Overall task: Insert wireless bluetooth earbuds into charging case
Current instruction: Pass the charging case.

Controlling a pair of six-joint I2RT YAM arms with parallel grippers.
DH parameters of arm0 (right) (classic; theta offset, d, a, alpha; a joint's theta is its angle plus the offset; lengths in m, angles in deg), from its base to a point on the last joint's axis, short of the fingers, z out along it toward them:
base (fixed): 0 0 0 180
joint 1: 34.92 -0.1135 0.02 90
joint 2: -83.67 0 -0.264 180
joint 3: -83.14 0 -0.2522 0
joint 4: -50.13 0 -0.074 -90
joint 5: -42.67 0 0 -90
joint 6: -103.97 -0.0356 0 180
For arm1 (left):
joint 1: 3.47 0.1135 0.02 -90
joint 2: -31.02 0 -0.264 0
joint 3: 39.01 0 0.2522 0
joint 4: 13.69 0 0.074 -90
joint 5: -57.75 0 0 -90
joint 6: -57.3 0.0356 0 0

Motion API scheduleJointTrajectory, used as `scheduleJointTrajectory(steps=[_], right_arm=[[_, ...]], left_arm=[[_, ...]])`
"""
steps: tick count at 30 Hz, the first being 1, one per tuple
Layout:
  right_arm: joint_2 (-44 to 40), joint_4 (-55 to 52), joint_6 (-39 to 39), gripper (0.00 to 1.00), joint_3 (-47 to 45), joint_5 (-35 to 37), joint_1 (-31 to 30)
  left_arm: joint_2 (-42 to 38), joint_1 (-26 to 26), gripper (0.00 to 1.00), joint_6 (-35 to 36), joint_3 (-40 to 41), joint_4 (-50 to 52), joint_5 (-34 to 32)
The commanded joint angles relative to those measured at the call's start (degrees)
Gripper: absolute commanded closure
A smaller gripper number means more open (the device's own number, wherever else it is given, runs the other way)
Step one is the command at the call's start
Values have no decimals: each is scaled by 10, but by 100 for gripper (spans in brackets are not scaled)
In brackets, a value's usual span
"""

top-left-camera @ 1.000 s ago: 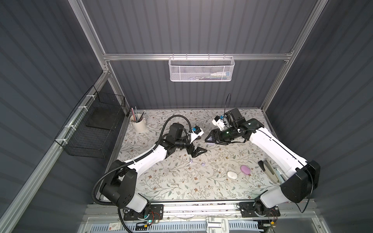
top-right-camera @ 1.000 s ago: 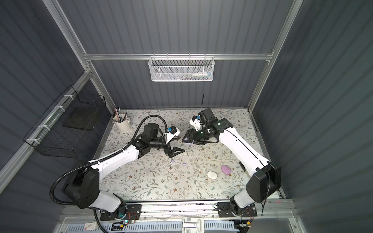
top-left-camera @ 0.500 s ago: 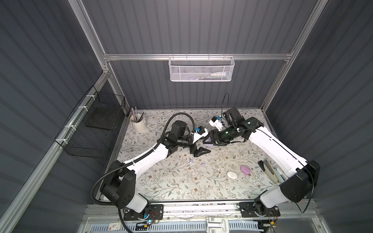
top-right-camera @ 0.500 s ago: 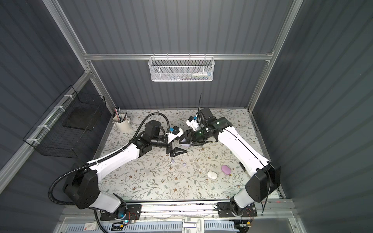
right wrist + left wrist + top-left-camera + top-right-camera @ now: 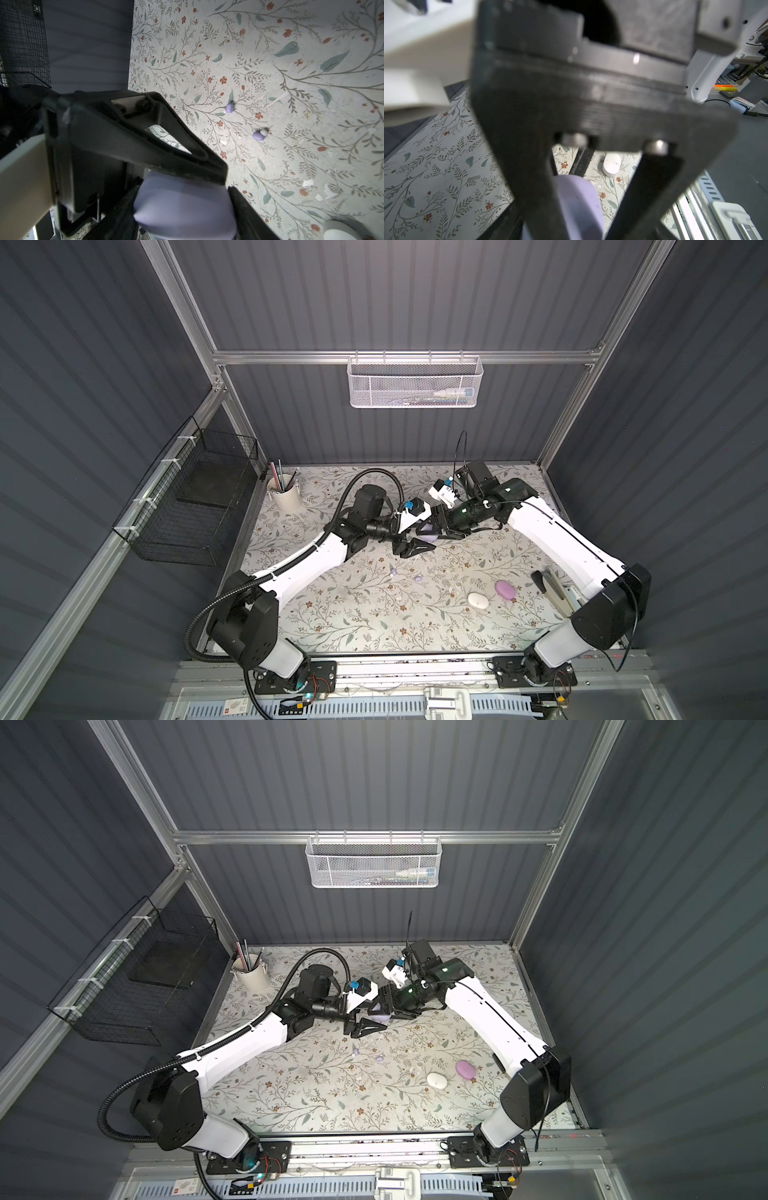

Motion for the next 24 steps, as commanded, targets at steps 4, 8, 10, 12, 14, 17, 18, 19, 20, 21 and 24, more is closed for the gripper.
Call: scheduleJointTrajectory(steps=[4,8,10,12,14,17,18,19,20,21,24], right_arm=[[-5,-1,-7,43,21,-19,-1],[-4,0,-10,44,24,-22,-1],[-2,0,-10,44,24,-22,-1],[-1,-3,-10,44,23,-22,-1],[0,-1,-12,44,20,-22,-1],[1,0,-16,44,21,-24,-1],[1,2,-17,44,21,-25,-1],[1,3,-17,44,20,-25,-1],[1,3,-18,44,22,-25,-1],[1,2,-19,44,22,-25,-1],[2,3,-21,44,23,-25,-1]], left_arm=[[13,-3,29,18,-10,25,12],[12,-3,36,13,-12,21,14],[9,-3,38,11,-12,18,12],[5,-3,38,9,-9,13,12],[-1,-3,38,2,-8,4,9],[-7,-3,41,-7,-2,-12,7],[-8,-3,43,-8,-1,-15,7],[-8,-3,44,-11,0,-17,5],[-9,-3,44,-11,0,-17,5],[-9,-4,45,-11,0,-18,4],[-11,-3,49,-12,2,-19,6]])
